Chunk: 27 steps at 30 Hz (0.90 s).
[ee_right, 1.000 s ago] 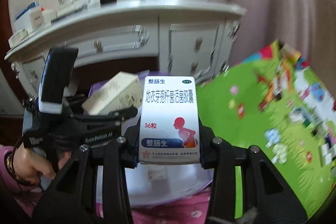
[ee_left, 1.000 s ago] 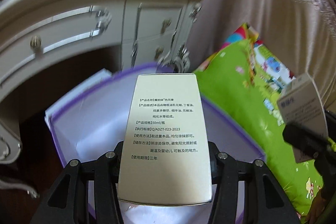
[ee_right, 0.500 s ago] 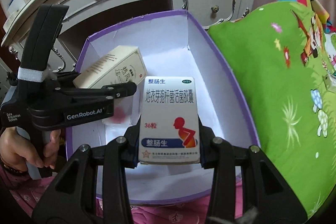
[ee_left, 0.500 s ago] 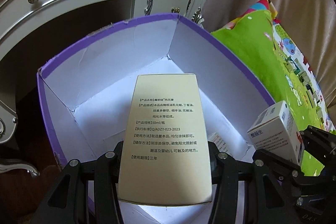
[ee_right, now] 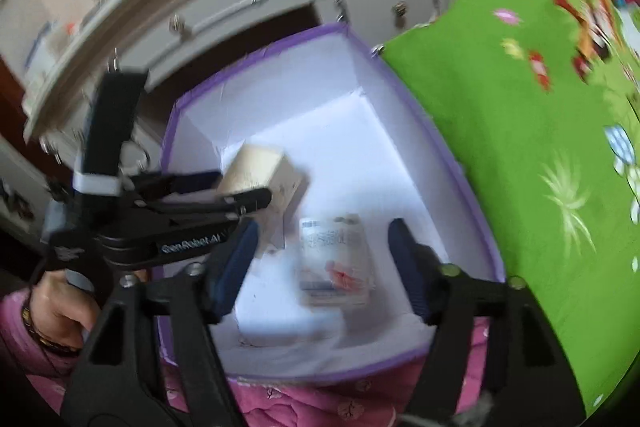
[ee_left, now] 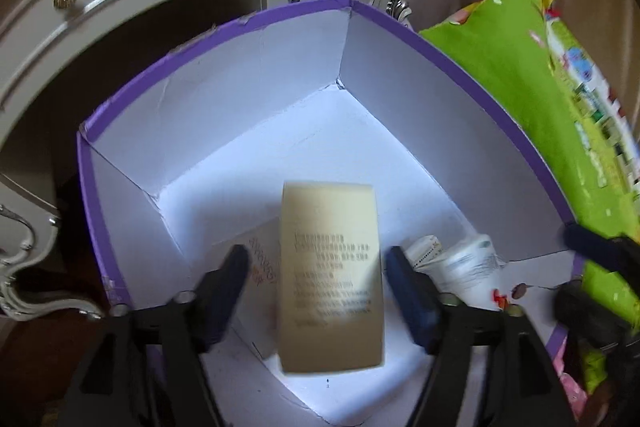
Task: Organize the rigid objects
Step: 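Open both tools to drop the boxes into the storage box, then return to the table and grasp the small white cube box with the right tool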
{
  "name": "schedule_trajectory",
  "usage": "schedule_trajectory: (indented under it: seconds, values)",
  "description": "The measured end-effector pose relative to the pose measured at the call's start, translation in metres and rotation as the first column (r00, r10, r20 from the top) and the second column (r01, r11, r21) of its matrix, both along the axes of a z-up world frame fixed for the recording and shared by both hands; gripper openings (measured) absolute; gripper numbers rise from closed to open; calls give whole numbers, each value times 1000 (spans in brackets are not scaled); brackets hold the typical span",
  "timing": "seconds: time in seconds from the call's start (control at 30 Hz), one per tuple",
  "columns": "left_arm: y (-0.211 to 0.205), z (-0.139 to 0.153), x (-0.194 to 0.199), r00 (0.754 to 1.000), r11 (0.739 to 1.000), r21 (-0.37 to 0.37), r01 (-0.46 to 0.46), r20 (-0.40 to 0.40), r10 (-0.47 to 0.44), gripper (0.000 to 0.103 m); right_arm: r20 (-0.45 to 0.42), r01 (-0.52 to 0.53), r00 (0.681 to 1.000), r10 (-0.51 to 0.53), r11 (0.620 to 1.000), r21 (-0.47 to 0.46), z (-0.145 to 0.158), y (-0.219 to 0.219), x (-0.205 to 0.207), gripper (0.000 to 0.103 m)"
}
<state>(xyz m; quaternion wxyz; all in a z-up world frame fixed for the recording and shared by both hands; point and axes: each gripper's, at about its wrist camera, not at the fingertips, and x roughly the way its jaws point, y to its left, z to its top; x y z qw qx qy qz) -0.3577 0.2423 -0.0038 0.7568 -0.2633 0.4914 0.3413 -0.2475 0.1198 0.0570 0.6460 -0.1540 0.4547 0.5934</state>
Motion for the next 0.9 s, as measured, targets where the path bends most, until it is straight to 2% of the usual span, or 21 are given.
schedule_trajectory:
  seconds: [0.03,0.1,0.17,0.27,0.33,0.37,0.4,0.47,0.5,0.53,0.57,0.63,0.73,0.8,0.87,0.9]
  values:
    - [-2,4,5,1000,1000,25,-5,-18,6,88,-21,33,999,-33,999,33,6,-11,11,72]
    - [-7,13,14,1000,999,52,-3,-16,4,88,-31,110,994,-108,990,85,19,-35,30,72]
    - [-16,23,29,1000,998,58,19,13,-20,88,-13,198,980,-198,970,141,32,-66,51,77]
    - [-43,39,63,992,988,112,107,50,-113,88,41,354,930,-366,920,170,39,-120,84,85]
    - [-67,45,92,975,971,136,198,79,-210,88,99,453,877,-469,879,151,34,-162,106,86]
    - [-81,47,108,960,958,138,253,90,-266,88,119,494,852,-509,859,137,30,-179,114,86]
    - [-96,47,126,941,941,132,311,96,-324,88,142,559,809,-570,821,115,22,-208,128,86]
    - [-130,44,163,893,897,114,428,104,-439,88,157,640,748,-645,764,83,12,-248,146,86]
    - [-146,44,180,868,874,108,474,110,-485,88,154,687,710,-687,724,63,8,-274,159,86]
    - [-167,43,199,834,843,102,529,124,-538,88,142,745,655,-742,665,41,2,-305,172,86]
    - [-180,42,214,805,817,100,568,135,-577,88,135,771,628,-766,637,29,0,-322,185,86]
    - [-215,41,247,755,770,128,625,150,-638,88,128,835,545,-829,550,0,-6,-366,207,86]
    - [-251,31,293,714,725,144,674,127,-689,88,130,900,434,-892,435,-22,-17,-414,242,87]
    - [-269,21,319,697,703,129,699,94,-710,89,123,916,400,-908,399,-34,-25,-429,268,89]
    - [-285,18,331,682,676,195,711,44,-730,94,118,924,382,-917,380,-35,-26,-428,294,91]
    - [-287,18,334,668,663,203,721,52,-742,95,122,927,374,-919,372,-37,-26,-423,308,92]
